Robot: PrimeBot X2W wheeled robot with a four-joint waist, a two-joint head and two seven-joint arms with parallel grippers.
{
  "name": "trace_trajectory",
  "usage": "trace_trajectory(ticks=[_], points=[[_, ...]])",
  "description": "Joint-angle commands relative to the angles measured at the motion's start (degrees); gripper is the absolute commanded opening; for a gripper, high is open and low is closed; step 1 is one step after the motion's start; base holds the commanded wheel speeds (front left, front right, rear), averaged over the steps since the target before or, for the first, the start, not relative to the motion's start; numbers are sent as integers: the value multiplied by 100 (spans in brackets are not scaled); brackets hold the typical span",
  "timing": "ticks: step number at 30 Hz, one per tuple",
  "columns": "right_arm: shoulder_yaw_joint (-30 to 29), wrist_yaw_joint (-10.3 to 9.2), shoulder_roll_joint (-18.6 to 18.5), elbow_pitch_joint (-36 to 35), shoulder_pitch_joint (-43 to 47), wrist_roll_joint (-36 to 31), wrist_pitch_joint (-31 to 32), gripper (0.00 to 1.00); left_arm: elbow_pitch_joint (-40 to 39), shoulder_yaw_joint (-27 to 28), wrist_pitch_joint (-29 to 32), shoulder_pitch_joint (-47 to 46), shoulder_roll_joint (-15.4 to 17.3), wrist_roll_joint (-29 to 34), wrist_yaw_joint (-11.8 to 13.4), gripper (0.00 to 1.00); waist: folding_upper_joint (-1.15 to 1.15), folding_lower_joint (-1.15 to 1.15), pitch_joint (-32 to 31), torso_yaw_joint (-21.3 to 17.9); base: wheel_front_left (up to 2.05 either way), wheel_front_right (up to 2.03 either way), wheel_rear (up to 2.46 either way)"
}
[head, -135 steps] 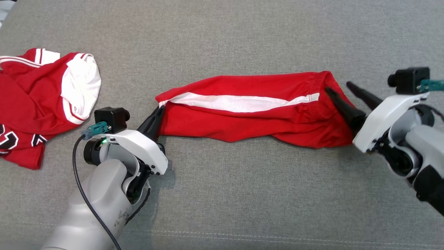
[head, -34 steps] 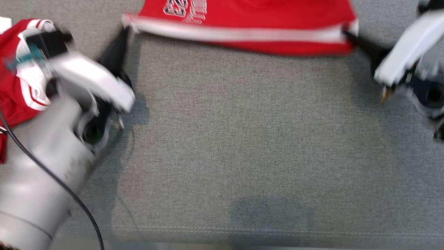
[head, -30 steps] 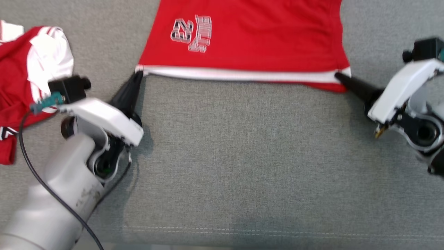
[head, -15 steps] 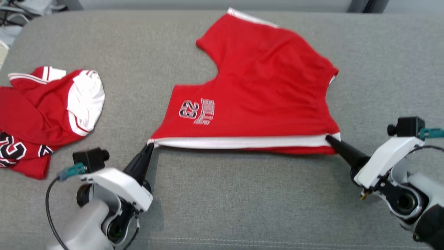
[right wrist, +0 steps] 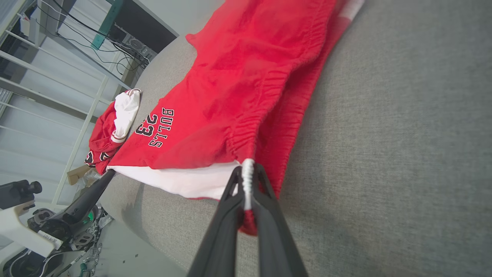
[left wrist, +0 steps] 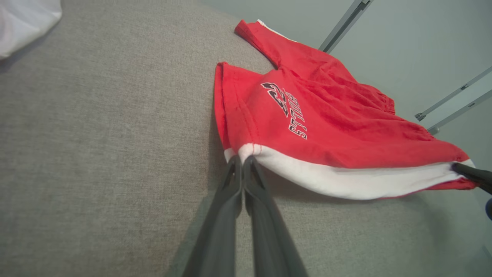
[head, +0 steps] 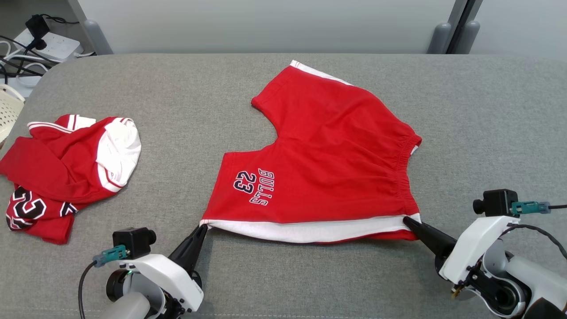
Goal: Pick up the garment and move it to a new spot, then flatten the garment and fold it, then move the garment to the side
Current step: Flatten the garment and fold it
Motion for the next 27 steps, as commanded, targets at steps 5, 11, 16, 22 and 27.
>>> trace_trajectory(ticks=[5, 11, 16, 22, 27], points=[[106, 0, -96, -21, 115, -199, -173, 0, -70, 144, -76, -48, 123, 134, -1, 0, 0, 0, 50, 24, 0, 0, 0], [249, 0, -75, 200, 60, -399, -391, 1, 79, 237, -76, -80, 81, 586, -1, 28, 0, 0, 109, 34, 0, 0, 0], [400, 0, -18, 389, -35, -605, -657, 100, 165, 473, -76, -35, -2, 864, -1, 100, 0, 0, 104, 12, 0, 0, 0], [367, 0, -69, 751, -124, -759, -1024, 100, 399, 922, -76, 12, -26, 1374, -1, 100, 0, 0, 27, 9, 0, 0, 0], [-393, 0, 114, 1510, -344, -1528, -1235, 100, 135, 2079, -76, 221, -136, 2359, 209, 100, 0, 0, -77, -12, 0, 0, 0]])
